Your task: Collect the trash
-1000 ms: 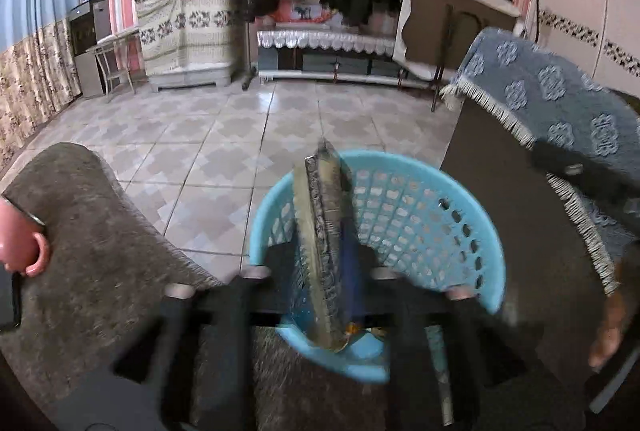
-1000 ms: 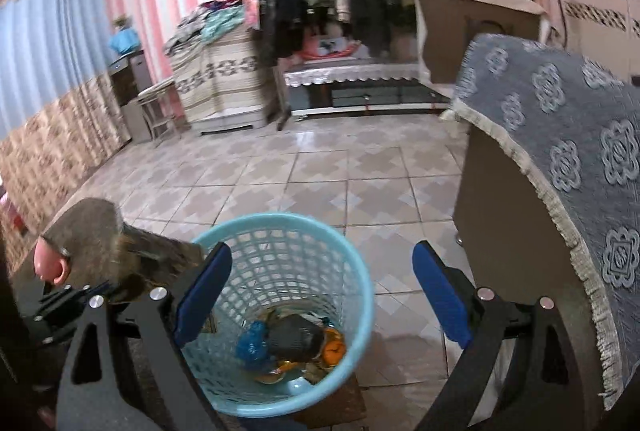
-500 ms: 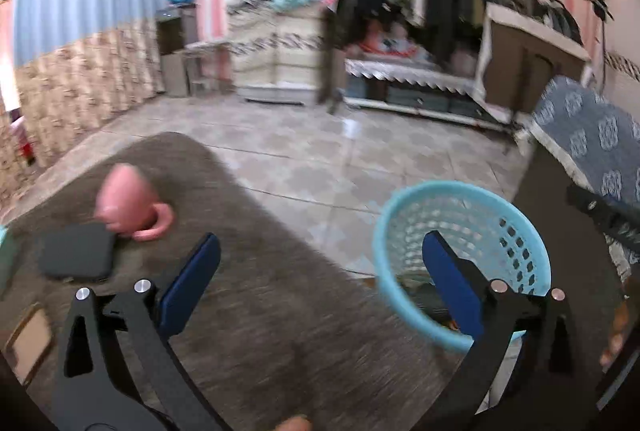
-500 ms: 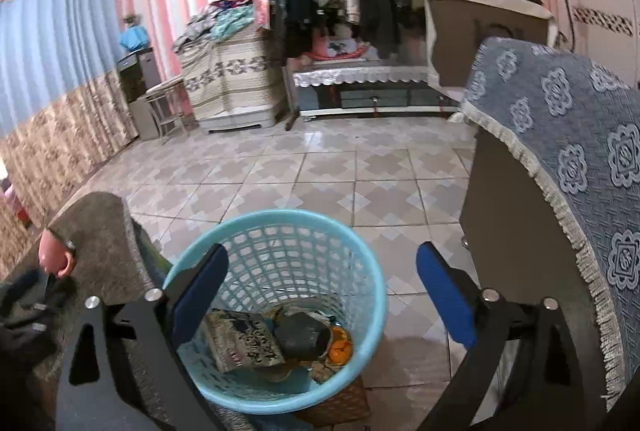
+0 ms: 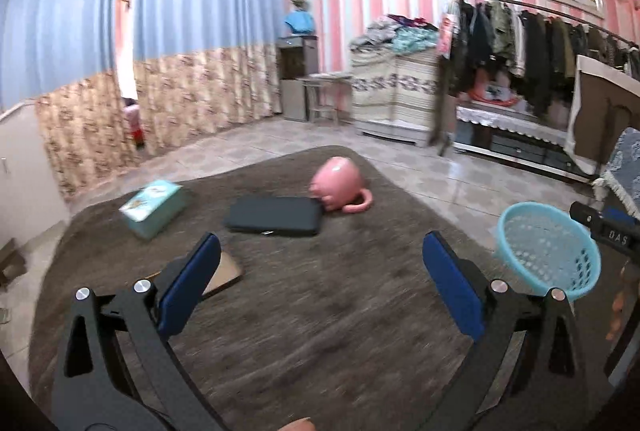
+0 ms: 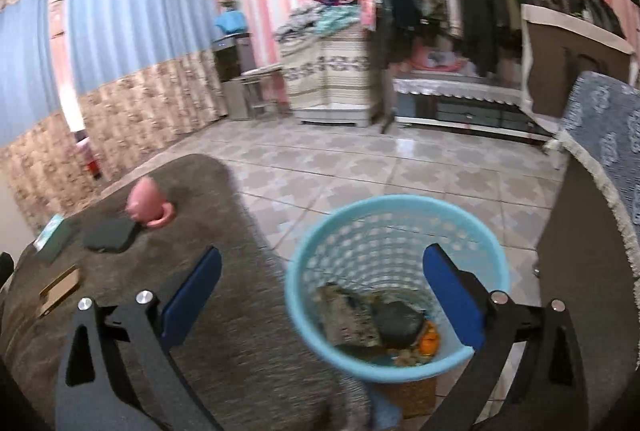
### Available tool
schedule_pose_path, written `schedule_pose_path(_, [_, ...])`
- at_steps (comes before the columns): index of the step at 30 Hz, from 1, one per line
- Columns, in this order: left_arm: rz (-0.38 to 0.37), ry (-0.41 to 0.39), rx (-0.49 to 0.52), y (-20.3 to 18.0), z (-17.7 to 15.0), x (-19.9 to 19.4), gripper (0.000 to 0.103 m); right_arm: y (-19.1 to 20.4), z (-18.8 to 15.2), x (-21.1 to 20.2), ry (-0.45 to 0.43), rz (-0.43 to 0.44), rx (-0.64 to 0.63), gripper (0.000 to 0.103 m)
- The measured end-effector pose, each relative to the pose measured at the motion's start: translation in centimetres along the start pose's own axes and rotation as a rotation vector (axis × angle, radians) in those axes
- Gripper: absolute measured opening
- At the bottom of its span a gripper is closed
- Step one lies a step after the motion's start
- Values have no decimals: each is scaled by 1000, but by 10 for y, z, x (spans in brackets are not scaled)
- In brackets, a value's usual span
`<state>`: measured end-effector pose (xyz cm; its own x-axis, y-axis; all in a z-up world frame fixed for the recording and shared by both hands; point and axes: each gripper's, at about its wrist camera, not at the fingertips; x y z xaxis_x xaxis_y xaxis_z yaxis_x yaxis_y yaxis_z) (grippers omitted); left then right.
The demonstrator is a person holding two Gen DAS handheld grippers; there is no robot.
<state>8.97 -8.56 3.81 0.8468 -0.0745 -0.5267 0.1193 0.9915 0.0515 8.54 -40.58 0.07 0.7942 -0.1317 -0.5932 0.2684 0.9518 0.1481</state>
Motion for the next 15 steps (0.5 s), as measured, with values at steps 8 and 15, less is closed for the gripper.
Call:
schedule_pose_path(8, [55,-30,-92,35,-39,-45,98,65,-38,-32,-32,62,-178,99])
schedule_pose_path(15, [48,-40,-99,39,-57,-54,98,89,-63,-58,-34,93,-252,99])
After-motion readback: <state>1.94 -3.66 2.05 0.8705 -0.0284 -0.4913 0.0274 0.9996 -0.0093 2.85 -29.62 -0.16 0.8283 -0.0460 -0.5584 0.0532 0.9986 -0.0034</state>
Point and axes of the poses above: each gripper's, at about its wrist camera, not at the fingertips, and x roughly the way its jaws point, y to its left, z to its top, and after that the axes turned 7 degrees about y, right-handed
